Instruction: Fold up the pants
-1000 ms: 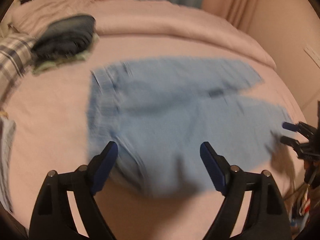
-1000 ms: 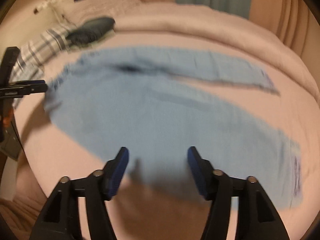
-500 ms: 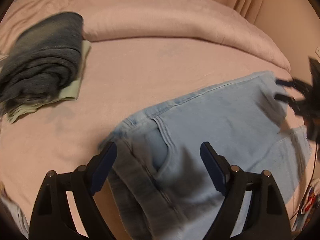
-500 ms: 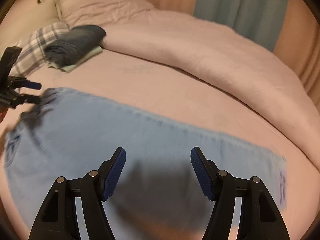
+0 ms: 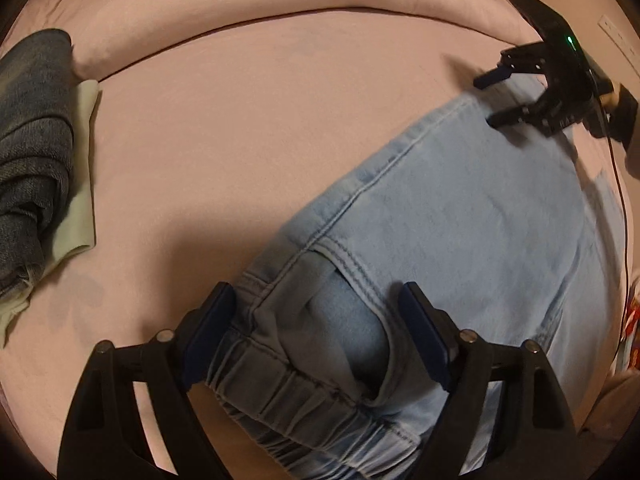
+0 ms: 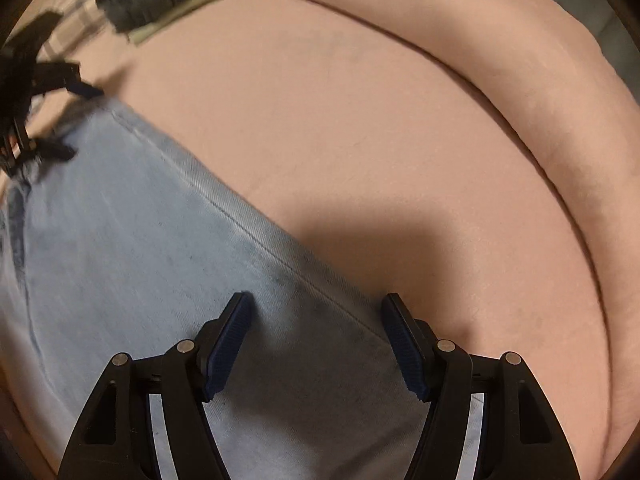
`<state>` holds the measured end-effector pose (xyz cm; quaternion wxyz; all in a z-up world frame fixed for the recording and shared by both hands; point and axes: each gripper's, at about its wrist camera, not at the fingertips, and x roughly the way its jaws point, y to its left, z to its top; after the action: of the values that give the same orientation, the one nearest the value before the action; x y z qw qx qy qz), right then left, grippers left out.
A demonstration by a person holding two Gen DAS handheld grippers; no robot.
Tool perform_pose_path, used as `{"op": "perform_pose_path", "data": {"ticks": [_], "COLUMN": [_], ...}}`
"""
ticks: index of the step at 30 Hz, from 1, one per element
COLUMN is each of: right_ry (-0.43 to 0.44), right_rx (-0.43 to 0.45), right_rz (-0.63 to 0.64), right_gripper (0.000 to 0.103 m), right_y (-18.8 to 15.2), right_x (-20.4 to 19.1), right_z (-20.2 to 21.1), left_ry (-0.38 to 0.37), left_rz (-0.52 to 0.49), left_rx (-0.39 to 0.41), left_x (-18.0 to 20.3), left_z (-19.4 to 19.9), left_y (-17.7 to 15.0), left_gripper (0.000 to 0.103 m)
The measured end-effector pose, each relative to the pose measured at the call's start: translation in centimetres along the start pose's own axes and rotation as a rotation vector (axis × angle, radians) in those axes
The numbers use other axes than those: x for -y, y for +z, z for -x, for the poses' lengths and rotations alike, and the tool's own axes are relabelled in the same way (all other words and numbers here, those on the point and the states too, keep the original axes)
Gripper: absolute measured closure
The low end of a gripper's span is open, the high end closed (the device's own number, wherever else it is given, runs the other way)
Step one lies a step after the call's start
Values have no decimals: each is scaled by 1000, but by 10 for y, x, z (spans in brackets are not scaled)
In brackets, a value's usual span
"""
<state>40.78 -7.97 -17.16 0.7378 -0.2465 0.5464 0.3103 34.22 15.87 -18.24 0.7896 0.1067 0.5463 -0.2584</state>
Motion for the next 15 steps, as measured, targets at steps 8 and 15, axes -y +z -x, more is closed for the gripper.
{"op": "perform_pose_path", "data": {"ticks": [8, 15], "right_ry": [-201, -348], "right_rx": [-4, 141], "right_rz": [146, 131], "right_gripper": [99, 100], "right_y": [-15, -25], "right_x": [-56, -84], "right_z": [15, 72], "left_ry": [84, 174], "left_rz": [31, -58], "left_rx": [66, 171], "left_x": [6, 39], "left_z": [19, 65], "left_y": [-13, -17], "left_gripper": [79, 85]}}
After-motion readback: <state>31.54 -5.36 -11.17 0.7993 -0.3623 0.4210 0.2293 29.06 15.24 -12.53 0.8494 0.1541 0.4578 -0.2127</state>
